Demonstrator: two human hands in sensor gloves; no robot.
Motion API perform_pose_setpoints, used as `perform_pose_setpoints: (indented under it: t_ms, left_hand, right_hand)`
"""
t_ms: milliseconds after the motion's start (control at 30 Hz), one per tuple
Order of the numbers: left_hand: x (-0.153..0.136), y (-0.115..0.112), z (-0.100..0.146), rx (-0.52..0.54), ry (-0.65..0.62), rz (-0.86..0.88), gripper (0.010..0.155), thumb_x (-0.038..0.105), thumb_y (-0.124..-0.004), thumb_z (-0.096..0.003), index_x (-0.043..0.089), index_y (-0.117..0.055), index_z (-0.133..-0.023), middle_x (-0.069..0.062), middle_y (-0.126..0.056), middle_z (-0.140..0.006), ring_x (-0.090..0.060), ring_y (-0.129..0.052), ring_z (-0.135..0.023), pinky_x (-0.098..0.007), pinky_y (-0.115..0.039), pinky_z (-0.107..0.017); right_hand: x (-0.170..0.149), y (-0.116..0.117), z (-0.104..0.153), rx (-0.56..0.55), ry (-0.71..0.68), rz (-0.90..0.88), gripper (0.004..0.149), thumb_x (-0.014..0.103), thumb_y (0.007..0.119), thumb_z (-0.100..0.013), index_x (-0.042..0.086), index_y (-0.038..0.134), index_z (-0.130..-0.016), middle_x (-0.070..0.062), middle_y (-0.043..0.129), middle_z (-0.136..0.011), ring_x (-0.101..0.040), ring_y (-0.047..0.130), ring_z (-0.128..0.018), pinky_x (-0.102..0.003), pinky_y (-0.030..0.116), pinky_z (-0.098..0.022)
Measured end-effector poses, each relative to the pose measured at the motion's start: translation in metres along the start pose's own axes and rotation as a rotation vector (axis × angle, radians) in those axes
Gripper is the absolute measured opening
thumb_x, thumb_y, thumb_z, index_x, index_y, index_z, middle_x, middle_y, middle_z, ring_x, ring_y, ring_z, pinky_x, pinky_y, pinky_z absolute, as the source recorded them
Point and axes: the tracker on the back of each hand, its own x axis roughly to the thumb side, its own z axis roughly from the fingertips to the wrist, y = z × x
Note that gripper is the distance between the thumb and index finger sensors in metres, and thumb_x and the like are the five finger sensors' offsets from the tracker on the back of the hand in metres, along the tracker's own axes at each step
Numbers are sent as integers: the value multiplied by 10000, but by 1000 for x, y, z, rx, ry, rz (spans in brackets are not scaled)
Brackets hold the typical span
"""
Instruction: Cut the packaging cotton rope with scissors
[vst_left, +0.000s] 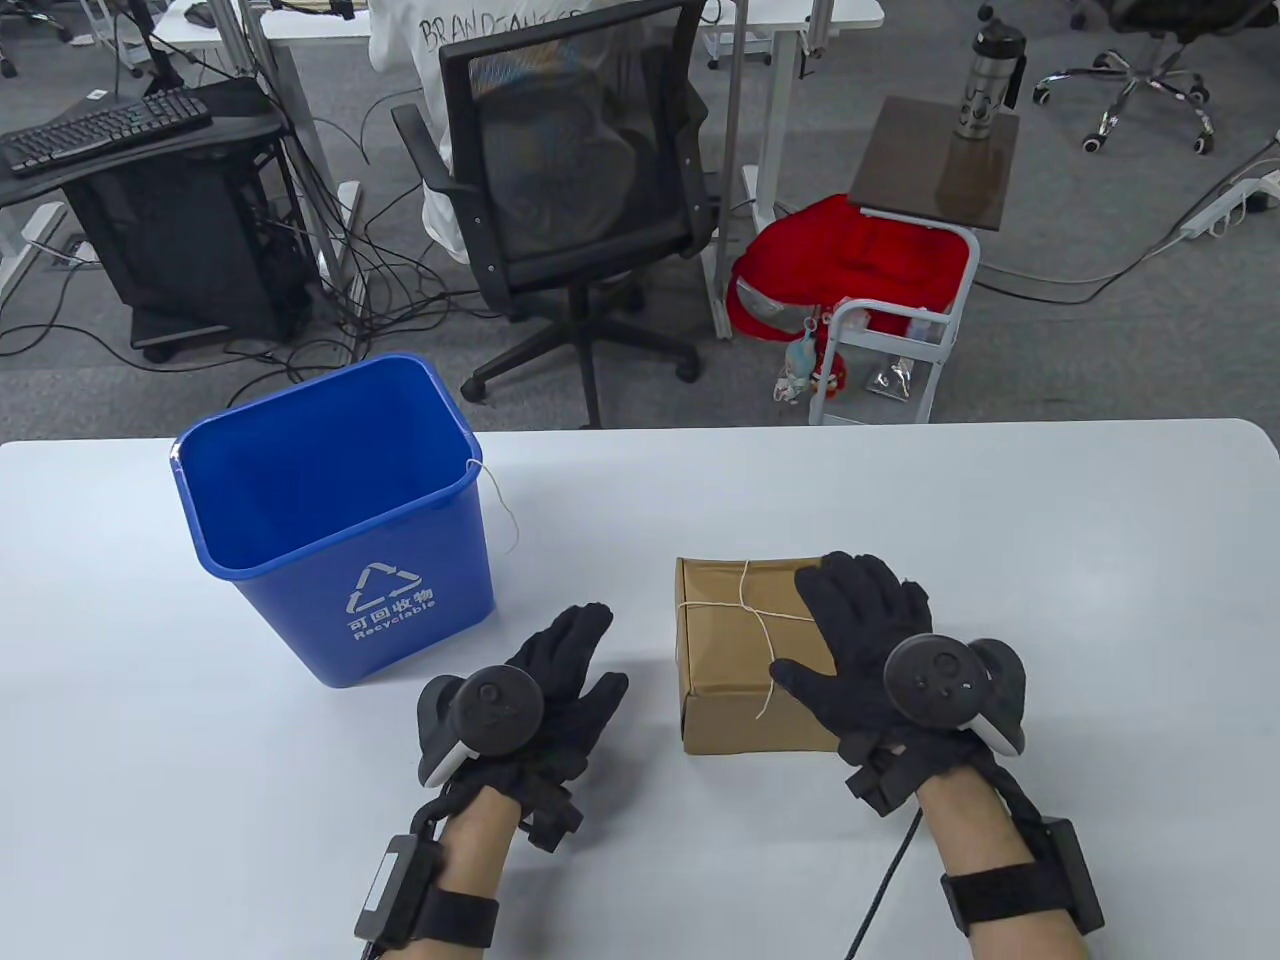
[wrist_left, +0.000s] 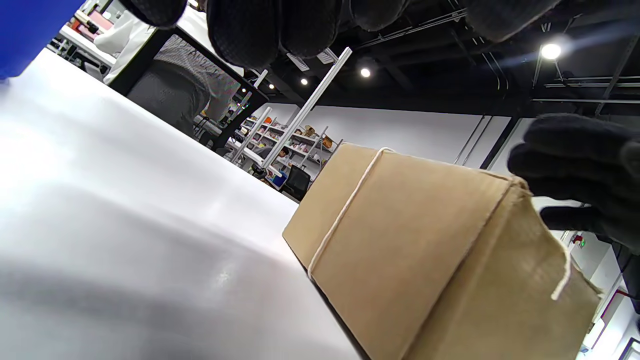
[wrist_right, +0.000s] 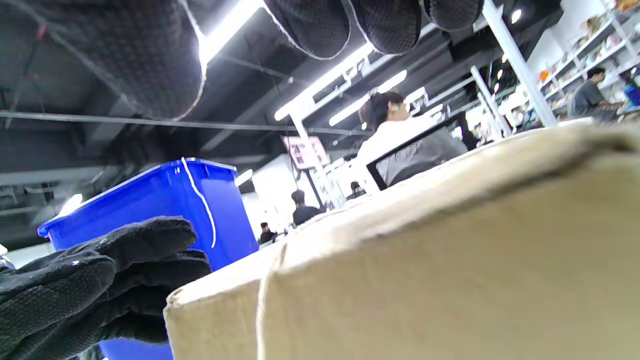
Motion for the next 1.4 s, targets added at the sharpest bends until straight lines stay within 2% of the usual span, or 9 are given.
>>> perform_pose_setpoints:
  t_ms: [167, 267, 467, 600, 833, 1000, 1133, 1233, 1400]
  left_hand:
    - [0, 2, 0, 6, 6, 52, 697, 498, -649, -590, 186, -407, -1165, -253, -515, -1139, -543, -664, -962, -737, -520, -647]
    - [-1, 5, 0, 12, 11, 81, 696, 495, -650, -590, 184, -409, -1165, -252, -526, -1135, -542, -678, -953, -735, -526, -645]
    - [-5, 8, 0, 20, 28, 115, 694, 494, -652, -591, 183, -412, -1164, -253, -536, -1131, -544, -684, -947, -736, -528, -643]
    - [-8, 8, 0, 15, 42, 120, 698, 494, -655, -592, 183, -409, -1166, -255, -538, -1131, -547, -684, -947, -738, -524, -645]
    - [-14, 8, 1, 11, 68, 137, 699, 496, -654, -593, 183, -407, -1166, -257, -538, -1131, -550, -681, -947, -744, -508, -649]
    - [-16, 5, 1, -8, 81, 151, 701, 499, -651, -593, 185, -401, -1167, -260, -537, -1131, -551, -680, -947, -746, -503, -649]
    - [-15, 1, 2, -25, 83, 160, 701, 499, -648, -595, 184, -398, -1168, -263, -535, -1131, -555, -673, -949, -749, -496, -650]
    - [-14, 1, 2, -27, 85, 167, 703, 500, -647, -595, 184, -393, -1169, -262, -535, -1131, -556, -672, -950, -749, -493, -650]
    - [-15, 5, 1, -8, 93, 194, 703, 499, -644, -596, 184, -388, -1170, -263, -528, -1133, -558, -664, -953, -750, -486, -653]
  right_hand:
    - [9, 13, -36, 246, 3, 76, 986, 606, 939, -336, 168, 535, -1121, -254, 420, -1214, -620, 471, -1023, -885, 374, -643]
    - [12, 26, -58, 440, 7, 287, 1084, 690, 903, -304, 228, 403, -1148, -227, 286, -1236, -612, 394, -1042, -871, 383, -652]
    - [17, 53, -82, 710, 45, 272, 1227, 696, 918, -275, 235, 180, -1140, -230, 55, -1205, -549, 50, -1036, -858, 195, -666]
    - [14, 70, -93, 856, 77, 314, 1281, 689, 934, -267, 214, 107, -1121, -270, -9, -1163, -569, 74, -1030, -849, 162, -660]
    - [19, 75, -100, 849, 74, 405, 1346, 712, 954, -230, 185, 85, -1113, -330, 58, -1152, -616, 142, -1019, -851, 184, -670]
    - [12, 81, -98, 833, 44, 331, 1370, 721, 960, -231, 150, 62, -1093, -352, 34, -1116, -639, 149, -1009, -837, 161, -673]
    - [19, 89, -100, 915, 61, 456, 1405, 702, 961, -256, 130, -49, -1049, -347, -25, -1109, -644, 149, -1006, -861, 177, -670]
    - [17, 88, -101, 827, 28, 405, 1412, 673, 998, -229, 100, 18, -1069, -380, 133, -1104, -636, 271, -982, -870, 245, -663]
    - [19, 82, -96, 754, 43, 373, 1385, 641, 1034, -222, 103, 98, -1090, -369, 227, -1113, -610, 343, -1001, -846, 291, -699]
